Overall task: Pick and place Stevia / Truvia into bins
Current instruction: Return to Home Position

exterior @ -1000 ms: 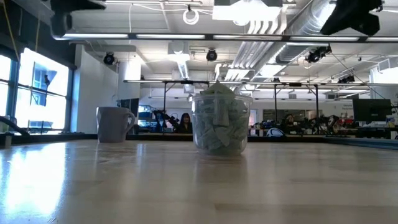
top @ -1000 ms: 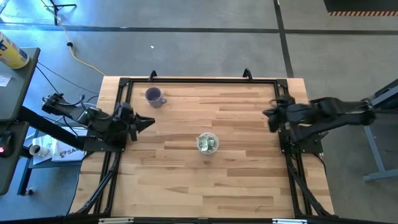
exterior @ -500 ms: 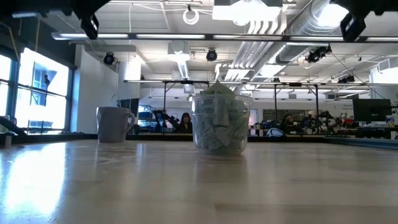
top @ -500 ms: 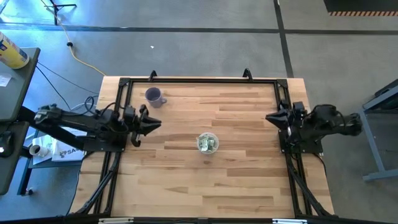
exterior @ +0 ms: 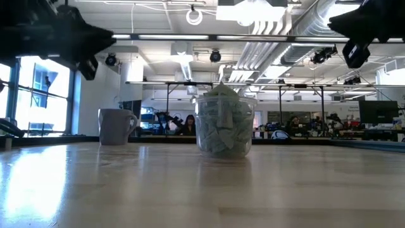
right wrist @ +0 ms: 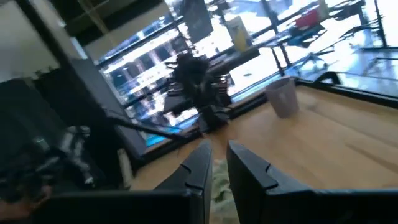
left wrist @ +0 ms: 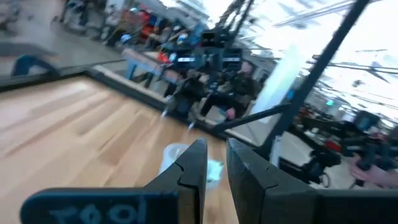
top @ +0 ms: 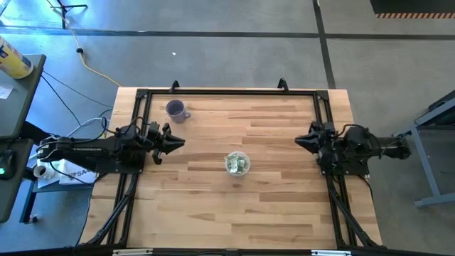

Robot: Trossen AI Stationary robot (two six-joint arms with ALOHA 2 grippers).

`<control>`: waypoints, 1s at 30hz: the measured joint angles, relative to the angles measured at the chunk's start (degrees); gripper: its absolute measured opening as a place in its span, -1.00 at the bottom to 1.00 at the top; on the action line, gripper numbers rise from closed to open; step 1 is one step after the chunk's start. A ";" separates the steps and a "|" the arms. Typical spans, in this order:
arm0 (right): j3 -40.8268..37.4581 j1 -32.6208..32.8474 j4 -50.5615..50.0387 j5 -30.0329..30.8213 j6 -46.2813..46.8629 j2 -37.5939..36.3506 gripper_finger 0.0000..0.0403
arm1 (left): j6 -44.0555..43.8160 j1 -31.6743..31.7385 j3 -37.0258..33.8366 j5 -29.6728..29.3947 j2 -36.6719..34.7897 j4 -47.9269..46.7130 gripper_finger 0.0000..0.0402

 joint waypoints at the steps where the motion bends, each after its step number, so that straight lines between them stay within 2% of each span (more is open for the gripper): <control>1: -1.13 0.00 0.82 1.18 -0.08 -0.24 -0.79 | -0.32 0.02 -0.64 -0.55 -0.14 -0.08 -0.52; 7: -4.17 0.00 0.52 5.55 -2.13 -0.32 -0.77 | -1.21 0.00 -1.57 -1.04 -0.29 -6.62 -0.52; 13: -4.24 0.00 -10.05 11.56 0.01 -0.29 -0.79 | -1.23 0.00 -1.59 -1.16 -0.30 -16.13 -0.52; 17: -4.18 0.00 -16.67 9.36 3.75 -0.28 -0.79 | -1.26 0.00 -1.59 -1.19 -0.30 -21.53 -0.52; 21: -4.04 0.00 -16.99 6.74 4.76 0.08 -0.77 | -1.26 -0.27 -1.61 -2.04 -0.46 -23.00 -0.52; 24: -4.04 0.00 -17.03 6.33 4.79 0.10 -0.76 | -1.32 -1.51 -1.64 -4.02 -5.50 -23.29 -0.52; 30: -4.04 0.00 -17.06 6.35 4.76 0.12 -0.77 | -1.31 -1.53 -1.65 -4.34 -19.39 -23.19 -0.52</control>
